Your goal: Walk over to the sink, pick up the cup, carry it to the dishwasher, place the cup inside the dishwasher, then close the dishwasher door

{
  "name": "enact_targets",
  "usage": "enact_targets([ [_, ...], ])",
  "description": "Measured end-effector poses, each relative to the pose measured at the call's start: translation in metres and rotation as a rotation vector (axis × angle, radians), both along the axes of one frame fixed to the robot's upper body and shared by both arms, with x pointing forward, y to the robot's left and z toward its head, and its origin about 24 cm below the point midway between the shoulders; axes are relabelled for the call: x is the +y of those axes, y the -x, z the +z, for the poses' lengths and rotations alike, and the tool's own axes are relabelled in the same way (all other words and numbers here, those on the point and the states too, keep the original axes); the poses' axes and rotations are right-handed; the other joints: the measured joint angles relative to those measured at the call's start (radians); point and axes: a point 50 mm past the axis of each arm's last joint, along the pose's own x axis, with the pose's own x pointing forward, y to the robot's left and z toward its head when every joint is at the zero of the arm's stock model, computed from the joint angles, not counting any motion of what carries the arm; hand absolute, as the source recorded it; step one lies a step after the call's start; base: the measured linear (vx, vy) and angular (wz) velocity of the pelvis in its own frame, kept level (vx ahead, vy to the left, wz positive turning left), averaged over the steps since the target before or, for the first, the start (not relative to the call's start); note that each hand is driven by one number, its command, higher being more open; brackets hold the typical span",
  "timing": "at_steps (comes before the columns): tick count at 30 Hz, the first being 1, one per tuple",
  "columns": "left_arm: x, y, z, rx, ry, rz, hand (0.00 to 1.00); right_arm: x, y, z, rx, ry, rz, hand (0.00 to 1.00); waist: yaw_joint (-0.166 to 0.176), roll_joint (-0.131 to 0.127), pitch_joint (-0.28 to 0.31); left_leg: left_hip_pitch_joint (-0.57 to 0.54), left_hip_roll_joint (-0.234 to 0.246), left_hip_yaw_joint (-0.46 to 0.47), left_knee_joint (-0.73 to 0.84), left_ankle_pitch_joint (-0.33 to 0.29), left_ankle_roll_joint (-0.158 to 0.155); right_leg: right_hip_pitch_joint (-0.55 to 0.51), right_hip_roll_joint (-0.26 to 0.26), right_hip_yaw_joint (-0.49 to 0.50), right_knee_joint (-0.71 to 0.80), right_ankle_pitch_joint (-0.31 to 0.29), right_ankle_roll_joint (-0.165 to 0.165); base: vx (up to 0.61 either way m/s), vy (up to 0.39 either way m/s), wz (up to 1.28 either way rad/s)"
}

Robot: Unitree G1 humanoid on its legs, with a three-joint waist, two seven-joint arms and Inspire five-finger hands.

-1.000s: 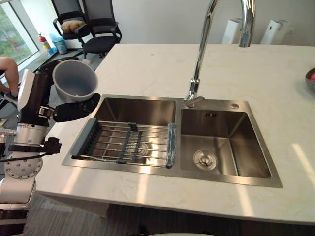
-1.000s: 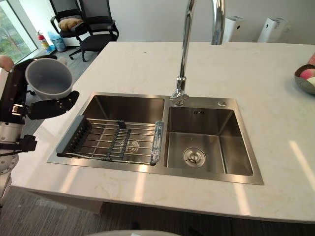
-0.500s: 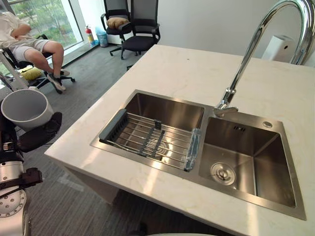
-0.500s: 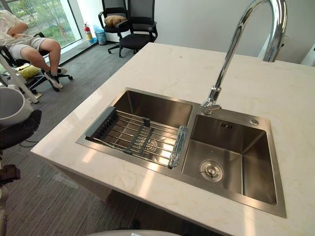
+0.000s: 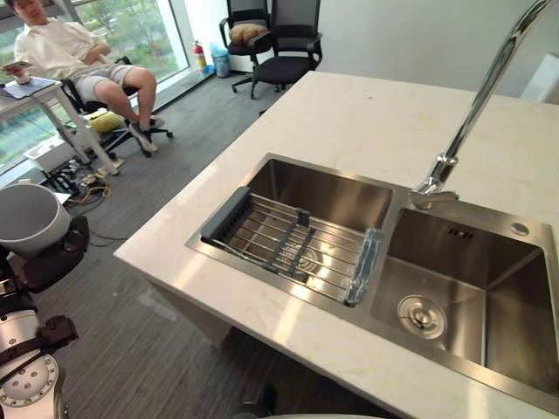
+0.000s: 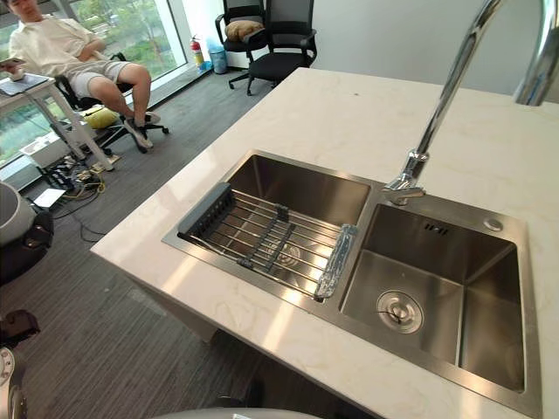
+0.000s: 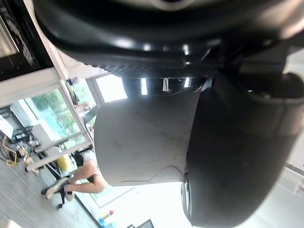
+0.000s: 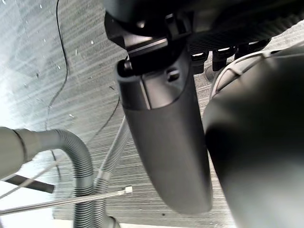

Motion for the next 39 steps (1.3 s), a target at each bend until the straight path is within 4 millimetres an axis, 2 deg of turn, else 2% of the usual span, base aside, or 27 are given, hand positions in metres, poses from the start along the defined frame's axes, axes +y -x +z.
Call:
enact_targets([
  [4,0.006,0.017,0.007,-0.028,-0.024,0.037,0.0,-0.003,0.003,0.0,-0.014,0.023,-0.059,1.0,0.023,-0.004,0.008,-0.057,-0.024,0.078,0.068,-0.004,0.04,-0.017,-0.04,-0.042,0.031,-0.024,0.019,0.07,0.033,0.4],
  [7,0.004,0.019,0.011,-0.064,-0.03,0.019,0.0,-0.002,0.003,-0.001,-0.024,0.032,-0.104,1.0,0.015,0.0,0.016,-0.109,-0.037,0.172,0.156,-0.017,0.059,-0.015,-0.051,-0.063,0.031,-0.033,0.014,-0.01,0.051,0.4],
  [9,-0.008,0.005,0.016,-0.106,-0.033,-0.056,0.0,-0.002,0.001,-0.001,-0.039,0.034,-0.128,1.0,-0.004,0.025,0.03,-0.14,-0.04,0.222,0.171,0.018,0.103,-0.002,-0.016,-0.082,0.016,-0.041,-0.008,-0.13,0.014,1.16],
  [10,-0.023,-0.014,0.02,-0.157,-0.016,-0.134,0.0,-0.002,0.003,-0.001,-0.061,0.031,-0.173,1.0,-0.06,0.02,0.033,-0.145,-0.063,0.267,0.116,0.035,0.171,0.022,0.019,-0.13,-0.057,-0.019,-0.046,-0.18,0.007,1.96],
  [11,-0.031,-0.022,0.025,-0.197,-0.013,-0.172,0.0,0.0,0.005,-0.001,-0.064,0.024,-0.212,1.0,-0.091,0.028,0.041,-0.157,-0.022,0.439,0.27,-0.097,0.198,0.035,0.02,-0.201,-0.051,0.0,-0.023,-0.17,0.022,2.32],
  [12,-0.043,-0.038,0.03,-0.236,0.001,-0.234,0.0,-0.003,0.007,0.0,-0.076,0.031,-0.249,1.0,-0.102,0.039,0.054,-0.129,0.06,0.69,0.466,-0.244,0.218,0.062,0.016,-0.271,-0.017,-0.003,-0.021,-0.1,0.041,1.56],
  [13,-0.05,-0.048,0.033,-0.249,0.011,-0.271,0.0,-0.005,0.01,0.001,-0.082,0.036,-0.27,1.0,-0.108,0.048,0.059,-0.091,0.102,0.79,0.512,-0.277,0.213,0.074,0.015,-0.309,0.003,-0.005,-0.025,-0.02,0.065,1.79],
  [14,-0.064,-0.064,0.038,-0.264,0.026,-0.338,0.0,-0.012,0.014,0.003,-0.105,0.056,-0.308,1.0,-0.137,0.075,0.064,-0.062,0.112,0.89,0.501,-0.283,0.187,0.091,0.01,-0.399,0.088,-0.023,-0.047,-0.04,0.134,2.03],
  [15,-0.076,-0.081,0.047,-0.27,0.027,-0.402,0.0,-0.013,0.021,0.004,-0.115,0.068,-0.357,1.0,-0.166,0.077,0.065,-0.044,0.075,0.914,0.44,-0.263,0.165,0.09,-0.044,-0.474,0.197,-0.081,-0.08,-0.09,0.155,2.11],
  [16,-0.08,-0.087,0.051,-0.274,0.028,-0.419,0.0,-0.013,0.024,0.005,-0.12,0.07,-0.377,1.0,-0.173,0.071,0.067,-0.039,0.038,0.876,0.391,-0.255,0.156,0.089,-0.057,-0.481,0.214,-0.104,-0.086,-0.17,0.149,2.03],
  [17,-0.083,-0.09,0.052,-0.295,0.047,-0.417,0.0,-0.012,0.026,0.005,-0.126,0.075,-0.403,1.0,-0.193,0.055,0.067,-0.028,-0.05,0.8,0.275,-0.216,0.184,0.099,-0.074,-0.506,0.212,-0.148,-0.068,-0.21,0.091,1.84],
  [18,-0.086,-0.091,0.043,-0.287,0.101,-0.395,0.0,-0.013,0.03,0.005,-0.12,0.086,-0.417,1.0,-0.204,0.058,0.072,-0.011,-0.112,0.739,0.169,-0.166,0.125,0.099,-0.088,-0.531,0.204,-0.147,-0.07,-0.21,0.083,1.72],
  [19,-0.086,-0.091,0.038,-0.277,0.118,-0.385,0.0,-0.01,0.032,0.004,-0.109,0.079,-0.421,1.0,-0.205,0.04,0.08,-0.004,-0.124,0.736,0.171,-0.209,0.129,0.1,-0.106,-0.534,0.207,-0.143,-0.071,-0.12,0.074,1.06],
  [20,-0.083,-0.086,0.029,-0.252,0.143,-0.343,0.0,-0.003,0.032,0.001,-0.102,0.058,-0.434,1.0,-0.174,0.037,0.086,0.01,-0.051,0.771,0.328,-0.289,0.212,0.115,-0.128,-0.556,0.24,-0.142,-0.066,-0.02,0.034,0.47],
  [21,-0.082,-0.082,0.024,-0.243,0.157,-0.32,0.0,-0.002,0.033,0.001,-0.104,0.062,-0.442,1.0,-0.167,0.04,0.085,0.03,-0.021,0.772,0.334,-0.304,0.149,0.131,-0.12,-0.568,0.248,-0.141,-0.066,0.04,0.05,0.61],
  [22,-0.085,-0.078,0.013,-0.226,0.209,-0.293,0.0,-0.005,0.03,0.002,-0.107,0.072,-0.431,1.0,-0.156,0.035,0.092,0.057,-0.06,0.745,0.285,-0.258,0.167,0.152,-0.14,-0.573,0.265,-0.127,-0.082,0.03,0.036,0.74],
  [26,-0.11,-0.068,-0.001,-0.196,0.296,-0.347,0.0,-0.001,0.02,0.0,-0.085,0.076,-0.343,1.0,-0.146,0.026,0.081,0.057,-0.112,0.618,0.219,-0.218,0.208,0.148,-0.142,-0.518,0.304,-0.092,-0.141,0.02,0.004,1.02],
  [28,-0.133,-0.067,-0.011,-0.152,0.345,-0.418,0.0,-0.003,0.016,0.0,-0.08,0.089,-0.287,1.0,-0.146,0.027,0.078,0.06,-0.126,0.521,0.208,-0.215,0.213,0.113,-0.123,-0.364,0.331,-0.13,-0.131,0.03,-0.02,1.09],
  [29,-0.153,-0.069,-0.02,-0.093,0.38,-0.498,0.0,-0.003,0.007,0.0,-0.087,0.093,-0.22,1.0,-0.146,0.027,0.078,0.061,-0.128,0.441,0.209,-0.207,0.224,0.073,-0.076,-0.226,0.334,-0.158,-0.128,0.03,0.009,1.17],
  [32,-0.203,-0.072,-0.031,0.033,0.379,-0.73,0.0,-0.006,-0.008,0.001,-0.096,0.076,-0.088,1.0,-0.153,0.024,0.075,0.064,-0.146,0.288,0.211,-0.173,0.238,0.007,0.01,0.005,0.329,-0.171,-0.136,0.0,0.022,1.42],
  [33,-0.224,-0.07,-0.033,0.069,0.364,-0.83,0.0,-0.008,-0.014,0.002,-0.096,0.058,-0.03,1.0,-0.159,0.024,0.066,0.064,-0.168,0.182,0.184,-0.154,0.226,-0.023,0.055,0.1,0.323,-0.178,-0.15,-0.06,0.035,1.89],
  [34,-0.234,-0.069,-0.034,0.083,0.358,-0.881,0.0,-0.007,-0.015,0.001,-0.092,0.045,-0.017,1.0,-0.178,0.021,0.056,0.064,-0.174,0.144,0.158,-0.163,0.197,-0.038,0.085,0.161,0.309,-0.181,-0.167,-0.06,0.01,2.24],
  [35,-0.244,-0.068,-0.037,0.111,0.336,-0.958,0.0,0.004,-0.021,-0.001,-0.084,-0.005,0.005,1.0,-0.197,-0.037,0.052,0.046,-0.173,0.209,0.212,-0.276,0.134,-0.072,0.099,0.317,0.272,-0.164,-0.136,0.0,-0.054,2.56],
  [36,-0.255,-0.073,-0.033,0.111,0.299,-1.036,0.0,0.013,-0.022,-0.003,-0.089,-0.048,0.004,1.0,-0.211,-0.053,0.046,-0.052,-0.063,0.299,0.486,-0.384,0.222,-0.068,0.116,0.409,0.254,-0.17,-0.088,0.06,-0.058,2.57],
  [37,-0.261,-0.073,-0.033,0.116,0.289,-1.068,0.0,0.012,-0.017,-0.002,-0.087,-0.056,-0.033,1.0,-0.213,-0.033,0.038,-0.064,0.012,0.304,0.51,-0.367,0.123,-0.053,0.142,0.425,0.225,-0.176,-0.087,0.1,0.004,2.45],
  [38,-0.265,-0.07,-0.038,0.156,0.266,-1.107,0.0,0.02,-0.013,-0.004,-0.062,-0.098,-0.055,1.0,-0.206,-0.102,0.028,-0.06,-0.082,0.225,0.517,-0.362,0.128,-0.036,0.096,0.482,0.224,-0.179,-0.082,0.07,0.036,2.21],
  [39,-0.269,-0.067,-0.045,0.202,0.257,-1.132,0.0,0.022,-0.009,-0.005,-0.04,-0.116,-0.045,1.0,-0.205,-0.121,0.021,-0.047,-0.132,0.159,0.464,-0.324,0.133,-0.03,0.074,0.477,0.213,-0.179,-0.082,0.04,0.025,2.09],
])
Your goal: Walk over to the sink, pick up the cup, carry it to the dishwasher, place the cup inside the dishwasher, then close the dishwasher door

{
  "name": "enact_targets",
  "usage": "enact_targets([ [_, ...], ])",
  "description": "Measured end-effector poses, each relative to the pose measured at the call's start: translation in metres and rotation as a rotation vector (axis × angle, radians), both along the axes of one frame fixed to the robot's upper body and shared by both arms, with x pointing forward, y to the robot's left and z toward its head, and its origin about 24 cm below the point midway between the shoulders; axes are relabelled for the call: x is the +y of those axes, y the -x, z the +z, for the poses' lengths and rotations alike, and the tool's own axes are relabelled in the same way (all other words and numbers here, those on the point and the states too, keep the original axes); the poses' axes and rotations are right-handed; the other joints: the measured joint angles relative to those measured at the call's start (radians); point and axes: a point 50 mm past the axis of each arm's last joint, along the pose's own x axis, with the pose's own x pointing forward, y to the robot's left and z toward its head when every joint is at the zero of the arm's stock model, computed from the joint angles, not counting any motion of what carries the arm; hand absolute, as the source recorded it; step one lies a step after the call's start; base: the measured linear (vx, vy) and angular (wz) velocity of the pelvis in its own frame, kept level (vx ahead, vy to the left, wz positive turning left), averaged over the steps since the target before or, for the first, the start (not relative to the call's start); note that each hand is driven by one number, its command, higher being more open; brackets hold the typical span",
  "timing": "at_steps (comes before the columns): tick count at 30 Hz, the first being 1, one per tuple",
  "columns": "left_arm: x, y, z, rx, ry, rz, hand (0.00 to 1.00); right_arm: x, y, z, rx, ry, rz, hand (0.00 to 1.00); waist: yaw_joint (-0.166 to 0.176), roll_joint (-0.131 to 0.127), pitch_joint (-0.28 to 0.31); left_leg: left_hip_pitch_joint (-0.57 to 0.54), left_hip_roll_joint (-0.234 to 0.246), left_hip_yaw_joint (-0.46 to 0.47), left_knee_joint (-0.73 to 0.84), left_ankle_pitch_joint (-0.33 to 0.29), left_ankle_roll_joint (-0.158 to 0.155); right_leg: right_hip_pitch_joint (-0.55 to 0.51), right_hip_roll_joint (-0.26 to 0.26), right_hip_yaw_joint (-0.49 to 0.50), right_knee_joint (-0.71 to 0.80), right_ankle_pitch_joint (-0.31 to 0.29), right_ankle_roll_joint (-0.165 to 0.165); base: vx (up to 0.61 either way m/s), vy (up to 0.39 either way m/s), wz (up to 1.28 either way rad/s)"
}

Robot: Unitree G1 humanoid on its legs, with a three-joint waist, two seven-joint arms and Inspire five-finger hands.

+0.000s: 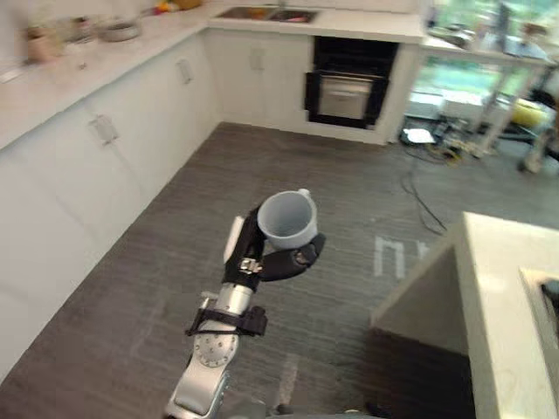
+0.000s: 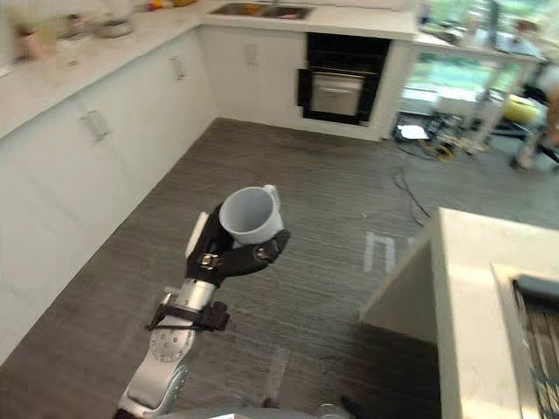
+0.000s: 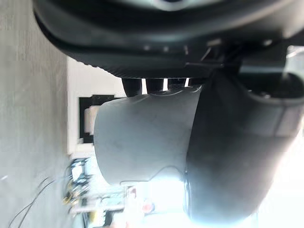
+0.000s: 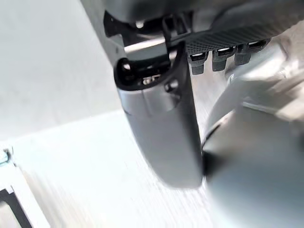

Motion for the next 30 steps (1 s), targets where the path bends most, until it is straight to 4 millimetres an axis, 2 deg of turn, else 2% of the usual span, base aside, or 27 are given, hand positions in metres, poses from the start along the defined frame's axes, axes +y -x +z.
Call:
enact_targets([
  [1,0.0,0.002,-0.002,0.012,-0.009,-0.007,0.0,-0.001,-0.001,0.0,-0.001,0.001,0.001,1.0,0.0,0.0,-0.002,0.006,-0.014,-0.027,-0.029,0.016,0.003,-0.004,-0.005,-0.013,-0.014,0.001,0.001,0.01,-0.065,1.78],
  [2,0.005,0.004,-0.006,0.023,-0.027,0.002,0.0,-0.001,-0.006,0.0,-0.008,-0.008,0.023,1.0,0.005,-0.006,-0.004,0.018,-0.018,-0.035,-0.077,0.047,0.006,-0.002,-0.009,-0.029,-0.068,0.051,0.014,-0.01,-0.106,1.49],
  [3,0.01,0.004,-0.009,0.035,-0.048,0.015,0.0,0.0,-0.008,0.0,-0.01,-0.018,0.038,1.0,0.008,-0.013,-0.004,0.026,-0.011,-0.028,-0.107,0.071,-0.01,0.013,-0.013,-0.062,-0.1,0.075,0.033,0.01,-0.12,1.2],
  [4,0.014,0.005,-0.011,0.042,-0.051,0.027,0.0,0.001,-0.01,0.0,-0.01,-0.023,0.06,1.0,0.018,-0.012,-0.006,0.032,-0.004,-0.016,-0.132,0.093,-0.023,0.016,-0.013,-0.07,-0.113,0.085,0.035,0.05,-0.121,0.63],
  [5,0.019,0.006,-0.013,0.054,-0.054,0.046,0.0,0.004,-0.016,0.0,-0.007,-0.027,0.103,1.0,0.041,-0.01,-0.006,0.05,0.001,-0.01,-0.179,0.127,-0.028,0.015,-0.008,-0.069,-0.126,0.097,0.03,0.06,-0.083,0.07],
  [7,0.024,0.005,-0.013,0.058,-0.053,0.062,0.0,0.004,-0.019,0.0,-0.002,-0.027,0.125,1.0,0.052,-0.008,-0.008,0.068,0.01,-0.007,-0.236,0.156,-0.037,0.019,0.006,-0.066,-0.151,0.116,0.02,0.08,-0.108,-0.11],
  [9,0.027,0.004,-0.012,0.053,-0.056,0.075,0.0,0.005,-0.024,0.0,-0.009,-0.035,0.104,1.0,0.045,-0.005,-0.01,0.094,0.029,0.016,-0.291,0.177,-0.05,0.024,0.026,-0.043,-0.184,0.139,0.007,0.08,-0.132,-0.42],
  [12,0.029,0.002,-0.011,0.044,-0.067,0.073,0.0,0.006,-0.026,0.0,-0.012,-0.035,0.079,1.0,0.019,-0.005,-0.01,0.143,0.049,0.055,-0.347,0.194,-0.062,0.033,0.046,-0.006,-0.198,0.151,-0.001,0.03,-0.096,-0.48],
  [13,0.03,-0.001,-0.008,0.029,-0.074,0.071,0.0,0.006,-0.027,0.0,-0.026,-0.039,0.045,1.0,0.0,-0.001,-0.012,0.169,0.06,0.074,-0.379,0.204,-0.07,0.035,0.058,0.005,-0.198,0.155,-0.007,0.01,-0.066,-0.37],
  [17,0.034,-0.007,-0.001,-0.003,-0.078,0.087,0.0,0.009,-0.022,0.0,-0.058,-0.046,-0.039,1.0,-0.012,0.0,-0.013,0.202,0.079,0.106,-0.42,0.22,-0.086,0.035,0.078,0.03,-0.204,0.163,-0.02,-0.01,-0.079,-0.31],
  [20,0.045,-0.012,0.003,-0.014,-0.069,0.141,0.0,0.011,-0.022,-0.001,-0.067,-0.045,-0.023,1.0,-0.031,0.003,-0.013,0.209,0.09,0.123,-0.431,0.232,-0.092,0.039,0.091,0.046,-0.225,0.177,-0.033,-0.05,-0.073,-0.2],
  [22,0.049,-0.015,0.005,-0.013,-0.061,0.172,0.0,0.014,-0.022,-0.001,-0.074,-0.045,-0.013,1.0,-0.035,0.004,-0.013,0.219,0.094,0.122,-0.445,0.243,-0.094,0.046,0.096,0.046,-0.238,0.188,-0.035,-0.05,-0.041,-0.02],
  [23,0.066,-0.02,0.008,-0.003,-0.029,0.241,0.0,0.006,-0.025,0.002,-0.107,0.006,0.067,1.0,-0.053,0.046,0.012,0.218,0.072,0.115,-0.473,0.282,-0.075,0.077,0.079,0.019,-0.325,0.233,-0.011,0.0,0.0,0.0],
  [28,0.065,-0.019,0.007,0.004,-0.02,0.244,0.0,0.006,-0.025,0.002,-0.107,0.006,0.068,1.0,-0.052,0.046,0.012,0.218,0.073,0.12,-0.472,0.279,-0.077,0.071,0.079,0.022,-0.32,0.233,-0.011,0.0,0.0,-0.04],
  [30,0.061,-0.015,0.0,0.045,0.037,0.253,0.0,0.005,-0.024,0.002,-0.107,0.006,0.053,1.0,-0.053,0.047,0.012,0.218,0.072,0.127,-0.47,0.263,-0.082,0.045,0.073,0.012,-0.27,0.217,-0.008,0.0,-0.001,-0.1],
])
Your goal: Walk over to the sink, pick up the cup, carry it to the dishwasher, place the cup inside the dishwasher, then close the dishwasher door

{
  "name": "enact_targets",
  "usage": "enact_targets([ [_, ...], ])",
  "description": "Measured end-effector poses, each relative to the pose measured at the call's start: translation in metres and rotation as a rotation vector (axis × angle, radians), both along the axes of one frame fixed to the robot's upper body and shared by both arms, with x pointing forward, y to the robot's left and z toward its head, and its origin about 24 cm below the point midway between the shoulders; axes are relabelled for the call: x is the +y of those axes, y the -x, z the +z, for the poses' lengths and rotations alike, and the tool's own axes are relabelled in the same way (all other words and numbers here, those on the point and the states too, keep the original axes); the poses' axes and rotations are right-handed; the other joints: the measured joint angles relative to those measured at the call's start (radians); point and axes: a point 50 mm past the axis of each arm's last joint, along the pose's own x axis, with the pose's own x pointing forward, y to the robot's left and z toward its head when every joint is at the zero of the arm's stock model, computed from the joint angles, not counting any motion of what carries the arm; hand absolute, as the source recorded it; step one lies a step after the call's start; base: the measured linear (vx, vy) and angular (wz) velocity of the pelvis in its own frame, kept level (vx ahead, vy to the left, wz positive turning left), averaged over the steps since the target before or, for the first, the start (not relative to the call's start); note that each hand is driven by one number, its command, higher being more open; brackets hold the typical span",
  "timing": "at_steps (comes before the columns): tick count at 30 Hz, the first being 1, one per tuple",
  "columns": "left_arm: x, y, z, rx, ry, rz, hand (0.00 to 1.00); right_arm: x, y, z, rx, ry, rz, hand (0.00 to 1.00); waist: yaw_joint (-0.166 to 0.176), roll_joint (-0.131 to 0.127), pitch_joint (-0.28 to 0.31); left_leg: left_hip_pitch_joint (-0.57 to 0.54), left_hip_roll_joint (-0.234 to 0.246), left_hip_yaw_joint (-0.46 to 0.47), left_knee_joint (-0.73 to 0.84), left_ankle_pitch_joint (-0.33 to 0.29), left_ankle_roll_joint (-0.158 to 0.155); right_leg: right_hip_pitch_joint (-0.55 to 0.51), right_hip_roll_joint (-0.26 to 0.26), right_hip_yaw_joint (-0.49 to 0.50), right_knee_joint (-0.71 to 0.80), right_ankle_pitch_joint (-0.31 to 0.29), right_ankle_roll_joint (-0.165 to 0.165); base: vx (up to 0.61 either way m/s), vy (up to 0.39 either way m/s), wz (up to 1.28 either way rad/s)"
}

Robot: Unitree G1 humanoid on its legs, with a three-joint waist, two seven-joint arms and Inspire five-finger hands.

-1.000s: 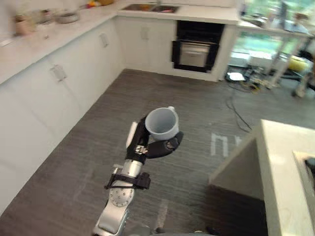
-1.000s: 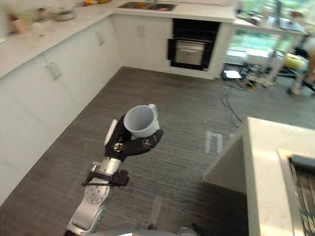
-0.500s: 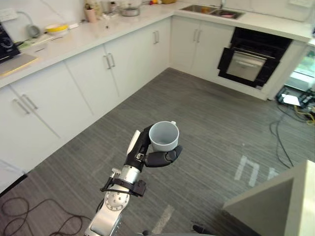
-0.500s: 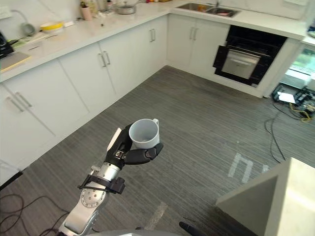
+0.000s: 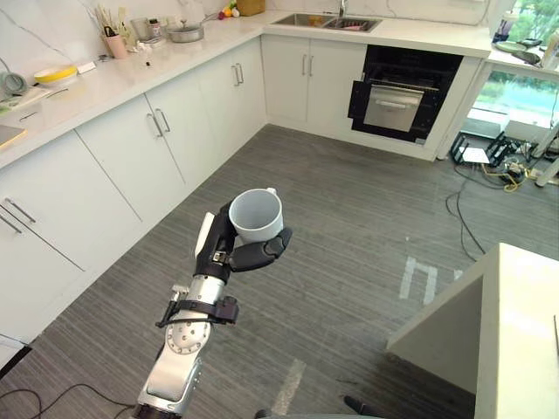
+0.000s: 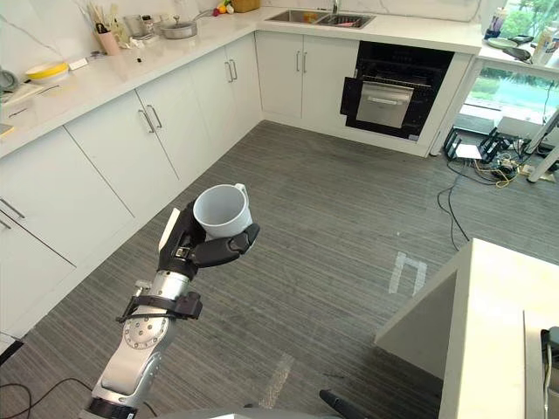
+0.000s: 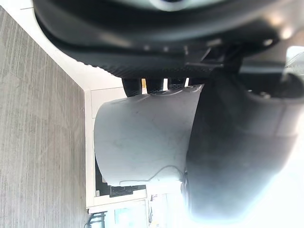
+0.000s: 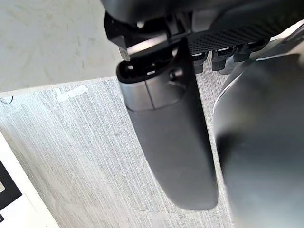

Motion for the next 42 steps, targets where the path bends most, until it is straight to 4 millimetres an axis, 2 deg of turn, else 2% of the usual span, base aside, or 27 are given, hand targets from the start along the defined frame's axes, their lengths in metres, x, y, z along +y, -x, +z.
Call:
enact_targets([
  [3,-0.005,0.004,-0.014,0.069,0.103,0.017,0.0,-0.004,0.0,0.001,-0.023,-0.013,-0.057,1.0,-0.003,-0.003,0.015,0.017,-0.024,0.005,0.014,-0.028,0.019,-0.088,-0.051,-0.063,0.238,-0.082,0.013,0.0,0.008,-0.06],
  [4,-0.006,0.004,-0.025,0.122,0.139,0.031,0.0,-0.008,0.001,0.002,-0.032,-0.021,-0.112,1.0,-0.001,-0.003,0.033,0.037,-0.031,0.013,0.028,-0.045,0.029,-0.153,-0.101,-0.142,0.436,-0.091,0.017,-0.02,0.03,-0.11],
  [6,-0.004,0.01,-0.041,0.204,0.152,0.041,0.0,-0.009,0.002,0.003,-0.069,-0.043,-0.182,1.0,-0.002,-0.022,0.037,0.062,-0.057,0.019,0.066,-0.087,0.049,-0.233,-0.192,-0.19,0.682,-0.054,0.005,0.03,0.071,-0.06],
  [8,-0.008,0.011,-0.047,0.243,0.15,0.018,0.0,-0.014,-0.001,0.005,-0.114,-0.037,-0.224,1.0,-0.007,-0.025,0.047,0.076,-0.062,0.004,0.113,-0.121,0.068,-0.332,-0.238,-0.183,0.87,0.042,-0.005,0.11,0.06,0.11],
  [9,-0.009,0.01,-0.049,0.26,0.157,0.003,0.0,-0.013,-0.008,0.005,-0.151,-0.05,-0.25,1.0,-0.007,-0.012,0.064,0.075,-0.032,-0.001,0.171,-0.16,0.065,-0.363,-0.212,-0.174,0.857,-0.053,-0.002,0.11,0.017,0.14],
  [10,-0.009,0.008,-0.051,0.27,0.156,-0.005,0.0,-0.012,-0.01,0.006,-0.164,-0.058,-0.248,1.0,-0.008,0.0,0.072,0.072,-0.013,-0.004,0.198,-0.178,0.062,-0.366,-0.186,-0.179,0.782,-0.078,0.002,0.13,0.02,0.25],
  [11,-0.007,0.001,-0.052,0.295,0.157,-0.016,0.0,-0.007,-0.014,0.006,-0.18,-0.073,-0.227,1.0,-0.006,0.001,0.07,0.056,0.016,-0.017,0.24,-0.207,0.056,-0.367,-0.133,-0.183,0.46,-0.049,0.04,0.1,0.011,0.27],
  [13,-0.005,-0.007,-0.048,0.294,0.177,-0.021,0.0,0.0,-0.014,0.004,-0.166,-0.089,-0.206,1.0,-0.002,-0.043,0.077,0.055,-0.002,-0.036,0.257,-0.232,0.048,-0.366,-0.145,-0.18,0.149,0.043,0.082,0.21,-0.067,0.32],
  [14,-0.004,-0.007,-0.05,0.313,0.194,-0.014,0.0,0.002,-0.013,0.003,-0.155,-0.088,-0.212,1.0,-0.003,-0.054,0.077,0.06,-0.005,-0.051,0.289,-0.266,0.036,-0.364,-0.153,-0.178,0.069,0.077,0.079,0.34,-0.17,0.33],
  [16,-0.004,-0.004,-0.058,0.352,0.205,-0.007,0.0,0.002,-0.009,0.003,-0.144,-0.075,-0.22,1.0,-0.005,-0.053,0.075,0.078,0.005,-0.068,0.336,-0.322,0.028,-0.344,-0.149,-0.15,0.058,0.09,0.07,0.36,-0.193,0.25],
  [17,-0.006,0.0,-0.066,0.384,0.215,-0.001,0.0,0.001,-0.005,0.002,-0.129,-0.064,-0.23,1.0,-0.005,-0.04,0.07,0.095,0.028,-0.079,0.368,-0.37,0.015,-0.34,-0.123,-0.118,0.095,0.134,0.025,0.46,-0.237,0.31],
  [20,-0.009,0.027,-0.089,0.491,0.258,0.035,0.0,-0.002,0.014,0.002,-0.087,-0.026,-0.263,1.0,-0.031,0.005,-0.016,0.158,0.084,-0.116,0.332,-0.418,0.056,-0.346,-0.056,-0.131,0.205,0.153,-0.021,0.63,-0.27,0.37],
  [21,-0.015,0.033,-0.094,0.512,0.293,0.051,0.0,-0.006,0.017,0.002,-0.074,0.001,-0.283,1.0,-0.027,0.025,-0.017,0.051,0.131,-0.109,0.616,-0.384,0.012,-0.341,-0.037,-0.145,0.267,0.087,-0.06,0.49,-0.201,0.15],
  [22,-0.017,0.035,-0.095,0.52,0.305,0.058,0.0,-0.007,0.017,0.002,-0.075,0.01,-0.285,1.0,-0.024,0.03,-0.016,0.005,0.147,-0.119,0.721,-0.34,-0.008,-0.327,-0.028,-0.149,0.274,0.067,-0.063,0.71,-0.308,-0.03],
  [24,-0.018,0.036,-0.095,0.517,0.322,0.078,0.0,-0.013,0.023,0.003,-0.066,0.059,-0.229,1.0,-0.01,0.058,0.006,-0.114,0.242,-0.103,1.033,-0.059,0.01,-0.209,0.038,-0.143,0.207,0.011,-0.094,0.66,-0.22,-0.18],
  [25,-0.017,0.035,-0.093,0.507,0.325,0.078,0.0,-0.016,0.022,0.004,-0.069,0.078,-0.206,1.0,-0.003,0.069,0.011,-0.147,0.266,-0.1,1.105,-0.02,0.024,-0.174,0.059,-0.138,0.18,0.004,-0.103,0.6,-0.097,-0.31],
  [26,-0.016,0.033,-0.089,0.481,0.331,0.082,0.0,-0.021,0.02,0.005,-0.069,0.107,-0.157,1.0,0.008,0.07,0.019,-0.229,0.276,-0.092,1.22,-0.122,0.025,-0.123,0.079,-0.122,0.145,-0.015,-0.113,0.71,-0.113,-0.46],
  [28,-0.007,0.029,-0.08,0.429,0.337,0.109,0.0,-0.026,0.004,0.007,-0.109,0.139,-0.067,1.0,0.046,0.036,0.04,-0.356,0.246,-0.011,1.159,-0.243,0.018,-0.02,0.072,-0.068,0.062,-0.012,-0.101,0.61,-0.116,-0.75],
  [30,-0.002,0.027,-0.074,0.393,0.341,0.124,0.0,-0.029,-0.013,0.009,-0.151,0.166,-0.015,1.0,0.062,0.028,0.046,-0.402,0.219,0.006,0.997,-0.264,0.008,0.012,0.066,-0.04,0.03,-0.012,-0.101,0.49,-0.025,-0.74],
  [31,0.004,0.025,-0.065,0.346,0.344,0.141,0.0,-0.032,-0.041,0.014,-0.202,0.251,0.094,1.0,0.078,0.02,0.058,-0.434,0.16,0.002,0.693,-0.246,-0.023,0.062,0.045,-0.015,-0.004,-0.02,-0.092,0.55,0.034,-0.64],
  [34,0.004,0.025,-0.054,0.293,0.349,0.134,0.0,-0.038,-0.065,0.022,-0.251,0.377,0.196,1.0,0.095,0.032,0.068,-0.434,0.11,-0.002,0.332,-0.128,-0.072,0.13,0.033,-0.009,-0.029,-0.054,-0.058,0.53,0.115,-0.43],
  [35,0.005,0.027,-0.045,0.249,0.353,0.128,0.0,-0.042,-0.074,0.027,-0.269,0.434,0.225,1.0,0.111,0.05,0.072,-0.44,0.12,0.001,0.264,-0.113,-0.088,0.177,0.049,0.003,-0.03,-0.106,-0.041,0.55,0.233,-0.49],
  [36,0.01,0.026,-0.04,0.21,0.343,0.132,0.0,-0.039,-0.084,0.029,-0.284,0.455,0.243,1.0,0.135,0.038,0.076,-0.442,0.123,-0.005,0.34,-0.007,-0.057,0.212,0.035,0.021,0.004,-0.174,-0.029,0.53,0.243,-0.51],
  [38,0.02,0.029,-0.042,0.21,0.346,0.178,0.0,-0.038,-0.098,0.035,-0.32,0.492,0.262,1.0,0.142,0.02,0.074,-0.446,0.1,-0.016,0.428,-0.006,-0.048,0.167,-0.004,0.03,0.169,-0.202,-0.052,0.51,0.275,-0.37],
  [40,0.031,0.033,-0.041,0.193,0.34,0.227,0.0,-0.035,-0.112,0.042,-0.375,0.518,0.28,1.0,0.145,-0.016,0.081,-0.406,0.067,0.017,0.438,-0.025,0.015,0.076,-0.07,0.027,0.428,-0.189,-0.024,0.54,0.279,-0.18],
  [41,0.038,0.034,-0.04,0.178,0.324,0.25,0.0,-0.029,-0.117,0.044,-0.396,0.512,0.29,1.0,0.143,-0.06,0.081,-0.369,0.023,0.044,0.439,-0.058,0.062,0.014,-0.135,0.021,0.596,-0.143,0.09,0.54,0.224,-0.01],
  [42,0.044,0.034,-0.039,0.172,0.288,0.268,0.0,-0.021,-0.118,0.043,-0.411,0.5,0.301,1.0,0.142,-0.096,0.064,-0.34,-0.019,0.054,0.439,-0.098,0.078,-0.039,-0.199,0.02,0.723,-0.047,0.228,0.54,0.206,0.03],
])
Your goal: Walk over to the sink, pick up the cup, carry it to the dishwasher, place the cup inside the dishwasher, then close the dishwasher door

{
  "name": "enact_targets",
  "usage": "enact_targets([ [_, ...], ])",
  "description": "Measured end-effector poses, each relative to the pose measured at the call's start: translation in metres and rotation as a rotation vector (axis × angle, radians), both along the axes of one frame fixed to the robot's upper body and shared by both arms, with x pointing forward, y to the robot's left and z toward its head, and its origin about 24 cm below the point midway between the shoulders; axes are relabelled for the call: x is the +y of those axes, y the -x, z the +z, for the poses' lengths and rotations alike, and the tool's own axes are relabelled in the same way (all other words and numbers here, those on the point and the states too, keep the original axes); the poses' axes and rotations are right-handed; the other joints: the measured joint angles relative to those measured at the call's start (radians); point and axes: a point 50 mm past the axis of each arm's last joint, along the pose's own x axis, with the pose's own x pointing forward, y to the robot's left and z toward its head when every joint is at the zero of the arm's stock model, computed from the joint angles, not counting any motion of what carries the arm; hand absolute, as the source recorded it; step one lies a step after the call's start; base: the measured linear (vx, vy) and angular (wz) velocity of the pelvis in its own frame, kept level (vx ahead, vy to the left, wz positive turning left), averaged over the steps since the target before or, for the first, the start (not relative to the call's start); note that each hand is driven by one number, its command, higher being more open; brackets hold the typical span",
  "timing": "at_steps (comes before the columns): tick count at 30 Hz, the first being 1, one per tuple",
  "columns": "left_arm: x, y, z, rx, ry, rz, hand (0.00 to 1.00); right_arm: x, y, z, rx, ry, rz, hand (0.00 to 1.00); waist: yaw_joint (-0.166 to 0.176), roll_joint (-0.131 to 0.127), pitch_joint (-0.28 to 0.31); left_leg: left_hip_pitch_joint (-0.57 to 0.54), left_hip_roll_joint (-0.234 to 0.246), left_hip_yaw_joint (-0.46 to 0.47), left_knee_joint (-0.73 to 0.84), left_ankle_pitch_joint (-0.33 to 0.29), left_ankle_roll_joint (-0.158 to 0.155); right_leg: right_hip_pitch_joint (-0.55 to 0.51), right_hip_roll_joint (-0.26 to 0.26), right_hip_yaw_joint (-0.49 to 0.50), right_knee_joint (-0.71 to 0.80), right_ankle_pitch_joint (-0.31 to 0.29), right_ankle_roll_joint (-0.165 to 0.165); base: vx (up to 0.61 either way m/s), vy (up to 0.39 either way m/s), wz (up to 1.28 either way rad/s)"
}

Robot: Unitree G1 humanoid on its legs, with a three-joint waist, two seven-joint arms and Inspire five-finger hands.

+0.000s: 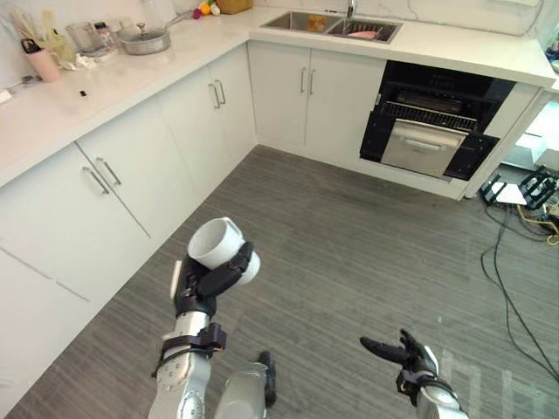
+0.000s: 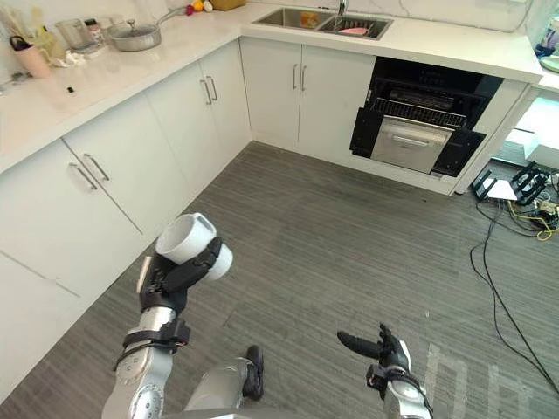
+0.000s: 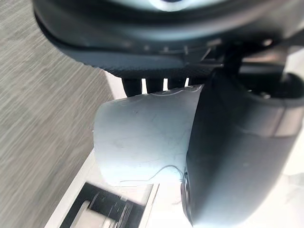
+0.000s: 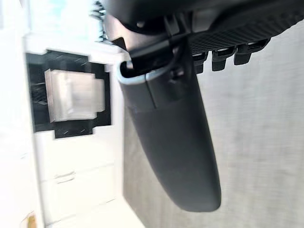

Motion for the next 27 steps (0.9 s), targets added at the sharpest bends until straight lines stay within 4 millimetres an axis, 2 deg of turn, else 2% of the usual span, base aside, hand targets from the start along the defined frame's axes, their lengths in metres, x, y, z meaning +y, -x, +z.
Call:
enact_targets([
  [2,0.003,0.0,0.007,-0.018,-0.05,0.015,0.0,0.013,-0.005,0.002,-0.025,0.001,0.042,1.0,-0.006,-0.009,0.003,0.069,-0.023,-0.007,-0.007,-0.049,0.023,-0.044,-0.046,-0.018,0.135,0.132,-0.002,0.58,0.162,0.03],
  [3,0.002,-0.002,0.013,-0.043,-0.069,0.013,0.0,0.024,-0.009,0.004,-0.047,-0.009,0.076,1.0,-0.01,-0.001,0.01,0.117,-0.024,-0.018,-0.011,-0.08,0.028,-0.105,-0.059,-0.048,0.259,0.062,-0.038,0.5,0.119,0.04],
  [4,0.0,-0.003,0.015,-0.053,-0.075,0.01,0.0,0.029,-0.01,0.005,-0.057,-0.013,0.09,1.0,-0.015,0.004,0.013,0.146,-0.023,-0.028,-0.021,-0.09,0.028,-0.134,-0.06,-0.066,0.305,0.022,-0.063,0.45,0.094,0.2],
  [5,-0.001,-0.004,0.018,-0.066,-0.075,0.009,0.0,0.037,-0.011,0.007,-0.082,-0.029,0.103,1.0,-0.033,0.008,0.014,0.185,-0.023,-0.049,-0.04,-0.103,0.026,-0.185,-0.057,-0.093,0.331,-0.031,-0.11,0.32,0.036,0.48],
  [6,-0.004,-0.007,0.024,-0.094,-0.073,-0.004,0.0,0.048,-0.013,0.016,-0.149,-0.058,0.104,1.0,-0.059,0.012,0.018,0.234,-0.019,-0.077,-0.062,-0.123,0.018,-0.289,-0.048,-0.124,0.278,-0.08,-0.139,0.47,0.023,0.54],
  [7,-0.006,-0.009,0.026,-0.102,-0.073,-0.014,0.0,0.05,-0.014,0.02,-0.179,-0.066,0.102,1.0,-0.064,0.018,0.022,0.252,-0.012,-0.085,-0.064,-0.129,0.005,-0.327,-0.04,-0.135,0.206,-0.09,-0.145,0.46,-0.032,0.46],
  [8,-0.008,-0.012,0.028,-0.114,-0.078,-0.03,0.0,0.053,-0.016,0.029,-0.23,-0.081,0.104,1.0,-0.067,0.029,0.03,0.293,0.009,-0.089,-0.061,-0.15,-0.006,-0.37,-0.016,-0.161,-0.02,-0.085,-0.145,0.4,-0.051,0.2],
  [9,-0.01,-0.013,0.029,-0.118,-0.079,-0.042,0.0,0.054,-0.016,0.032,-0.252,-0.086,0.106,1.0,-0.068,0.036,0.034,0.31,0.017,-0.088,-0.055,-0.155,-0.008,-0.371,-0.002,-0.17,-0.175,-0.059,-0.135,0.42,-0.072,0.23],
  [10,-0.011,-0.015,0.029,-0.12,-0.09,-0.056,0.0,0.055,-0.016,0.038,-0.293,-0.087,0.107,1.0,-0.075,0.031,0.032,0.345,0.025,-0.089,-0.039,-0.179,-0.012,-0.365,0.01,-0.181,-0.457,0.018,-0.11,0.45,-0.087,0.31],
  [11,-0.008,-0.015,0.029,-0.116,-0.124,-0.052,0.0,0.054,-0.019,0.045,-0.339,-0.084,0.119,1.0,-0.089,0.032,0.032,0.39,0.034,-0.09,-0.016,-0.237,-0.032,-0.372,0.015,-0.189,-0.555,0.063,-0.125,0.46,-0.109,0.35],
  [12,-0.007,-0.014,0.028,-0.109,-0.126,-0.047,0.0,0.054,-0.02,0.048,-0.359,-0.083,0.126,1.0,-0.095,0.032,0.032,0.415,0.041,-0.09,0.003,-0.272,-0.044,-0.374,0.017,-0.188,-0.555,0.072,-0.138,0.52,-0.157,0.26],
  [13,-0.006,-0.012,0.026,-0.098,-0.13,-0.037,0.0,0.053,-0.021,0.052,-0.392,-0.093,0.13,1.0,-0.1,0.028,0.021,0.457,0.056,-0.094,0.038,-0.346,-0.071,-0.374,0.035,-0.175,-0.534,0.07,-0.15,0.61,-0.237,0.13],
  [14,-0.005,-0.01,0.022,-0.082,-0.13,-0.022,0.0,0.049,-0.021,0.06,-0.429,-0.091,0.123,1.0,-0.099,0.034,0.0,0.485,0.072,-0.097,0.068,-0.427,-0.075,-0.386,0.076,-0.115,-0.482,0.107,-0.177,0.63,-0.259,0.06],
  [15,-0.006,-0.009,0.017,-0.059,-0.113,-0.011,0.0,0.045,-0.021,0.063,-0.44,-0.079,0.123,1.0,-0.1,0.061,-0.013,0.503,0.094,-0.097,0.067,-0.45,-0.072,-0.399,0.107,-0.093,-0.434,0.112,-0.18,0.68,-0.266,0.1],
  [16,-0.008,-0.002,0.005,-0.009,-0.082,0.013,0.0,0.039,-0.02,0.068,-0.459,-0.068,0.118,1.0,-0.11,0.102,-0.048,0.526,0.128,-0.097,0.087,-0.453,-0.043,-0.404,0.157,-0.076,-0.375,0.112,-0.185,0.79,-0.302,0.22],
  [17,-0.014,-0.001,0.0,0.01,-0.059,0.022,0.0,0.033,-0.024,0.076,-0.506,-0.084,0.082,1.0,-0.127,0.12,-0.048,0.407,0.186,-0.105,0.381,-0.393,0.002,-0.406,0.173,-0.09,-0.312,0.131,-0.256,0.77,-0.306,0.22],
  [18,-0.017,0.0,-0.003,0.02,-0.047,0.023,0.0,0.028,-0.024,0.078,-0.518,-0.086,0.068,1.0,-0.126,0.142,-0.045,0.365,0.224,-0.106,0.489,-0.337,0.008,-0.394,0.187,-0.102,-0.299,0.11,-0.275,0.74,-0.278,0.13],
  [19,-0.023,0.0,-0.006,0.032,-0.041,0.014,0.0,0.022,-0.024,0.08,-0.53,-0.088,0.052,1.0,-0.125,0.173,-0.043,0.31,0.282,-0.108,0.609,-0.218,0.005,-0.362,0.221,-0.115,-0.301,0.078,-0.292,0.63,-0.191,-0.03],
  [20,-0.025,0.0,-0.009,0.046,-0.056,0.011,0.0,0.019,-0.023,0.08,-0.537,-0.097,0.036,1.0,-0.125,0.188,-0.044,0.254,0.348,-0.098,0.708,0.021,0.014,-0.3,0.258,-0.121,-0.346,0.044,-0.303,0.52,-0.132,-0.05],
  [21,-0.025,0.0,-0.01,0.048,-0.06,0.013,0.0,0.018,-0.023,0.081,-0.541,-0.096,0.033,1.0,-0.122,0.187,-0.041,0.226,0.369,-0.098,0.755,0.064,0.011,-0.261,0.27,-0.123,-0.383,0.039,-0.31,0.67,-0.154,0.0],
  [22,-0.027,-0.002,-0.008,0.037,-0.059,0.005,0.0,0.014,-0.024,0.084,-0.561,-0.085,0.022,1.0,-0.121,0.185,-0.039,0.144,0.378,-0.097,0.84,-0.01,-0.012,-0.193,0.284,-0.125,-0.449,0.034,-0.327,0.66,-0.131,0.02],
  [23,-0.028,-0.004,-0.006,0.026,-0.057,0.003,0.0,0.011,-0.026,0.089,-0.595,-0.075,0.01,1.0,-0.117,0.178,-0.033,0.075,0.359,-0.076,0.847,-0.081,-0.025,-0.123,0.287,-0.12,-0.515,0.033,-0.33,0.92,-0.183,-0.03],
  [25,-0.026,-0.004,-0.005,0.018,-0.059,0.004,0.0,0.009,-0.033,0.095,-0.639,-0.087,-0.002,1.0,-0.105,0.166,-0.025,0.013,0.314,-0.038,0.742,-0.157,-0.054,-0.039,0.282,-0.102,-0.585,0.037,-0.323,0.64,-0.102,-0.26],
  [26,-0.026,-0.004,-0.004,0.011,-0.057,0.007,0.0,0.01,-0.04,0.102,-0.678,-0.09,0.0,1.0,-0.086,0.162,-0.022,-0.016,0.264,-0.001,0.554,-0.19,-0.073,0.01,0.269,-0.083,-0.627,0.037,-0.323,0.59,-0.04,-0.5],
  [27,-0.027,-0.004,-0.002,0.002,-0.052,0.009,0.0,0.012,-0.05,0.108,-0.71,-0.091,0.01,1.0,-0.082,0.16,-0.022,-0.028,0.198,0.004,0.281,-0.176,-0.09,0.046,0.25,-0.071,-0.655,0.036,-0.322,0.58,-0.019,-0.51],
])
